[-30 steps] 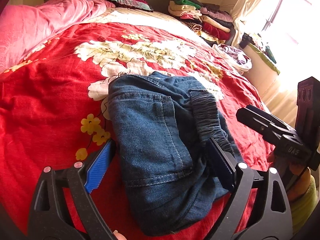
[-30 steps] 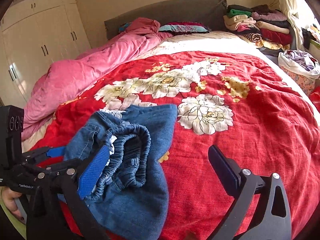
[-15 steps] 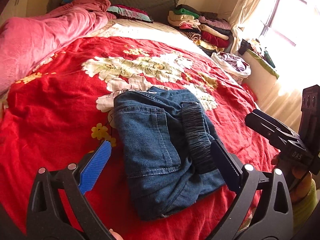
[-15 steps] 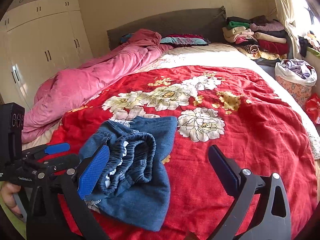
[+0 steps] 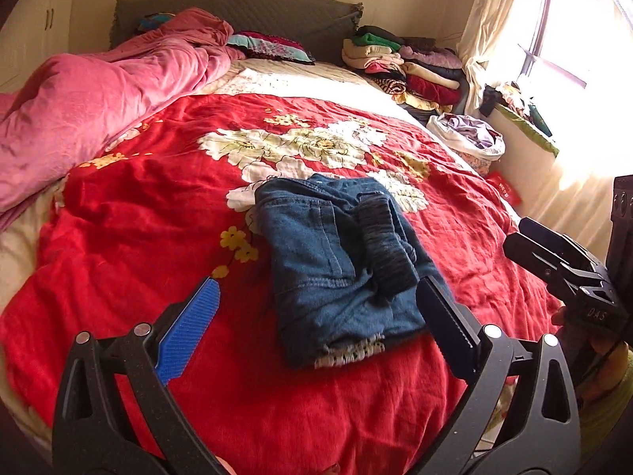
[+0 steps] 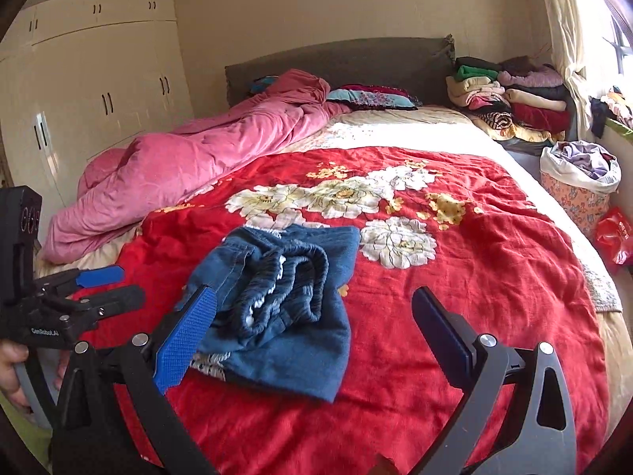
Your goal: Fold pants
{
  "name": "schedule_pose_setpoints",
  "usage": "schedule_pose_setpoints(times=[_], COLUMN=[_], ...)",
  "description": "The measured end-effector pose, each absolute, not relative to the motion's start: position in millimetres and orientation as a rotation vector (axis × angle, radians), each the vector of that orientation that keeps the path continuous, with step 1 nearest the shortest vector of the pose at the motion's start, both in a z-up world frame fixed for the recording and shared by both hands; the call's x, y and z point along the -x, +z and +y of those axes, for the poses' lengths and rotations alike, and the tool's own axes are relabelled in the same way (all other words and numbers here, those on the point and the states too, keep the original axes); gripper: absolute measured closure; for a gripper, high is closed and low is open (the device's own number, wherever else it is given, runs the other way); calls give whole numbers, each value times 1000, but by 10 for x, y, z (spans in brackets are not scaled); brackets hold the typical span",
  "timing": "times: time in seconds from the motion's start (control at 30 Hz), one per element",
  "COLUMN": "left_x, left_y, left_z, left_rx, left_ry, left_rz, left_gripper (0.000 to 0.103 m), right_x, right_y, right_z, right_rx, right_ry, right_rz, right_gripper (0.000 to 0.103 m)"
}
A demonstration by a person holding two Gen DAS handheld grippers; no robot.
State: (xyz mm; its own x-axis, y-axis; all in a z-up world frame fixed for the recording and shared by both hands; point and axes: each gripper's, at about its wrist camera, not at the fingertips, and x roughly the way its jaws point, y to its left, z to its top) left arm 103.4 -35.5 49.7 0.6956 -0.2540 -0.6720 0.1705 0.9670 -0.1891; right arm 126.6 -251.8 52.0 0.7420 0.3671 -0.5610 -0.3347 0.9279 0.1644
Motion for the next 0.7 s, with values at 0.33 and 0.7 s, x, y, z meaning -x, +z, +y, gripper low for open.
schedule_pose_setpoints(times=[0.33,0.7], left_x=[-671,-346], left_y=[475,329], left_z=[-229,-203], left_rx=[128,151], left_ry=[-197,-181], left_rz=[764,785], left_gripper=[10,10], right_x=[-933,-560], right_y=[439,417], right_z=[-2555,-2492], right_rx=[-67,-14], right_ry=[393,379], right_rz=[637,592], right_gripper=[5,5])
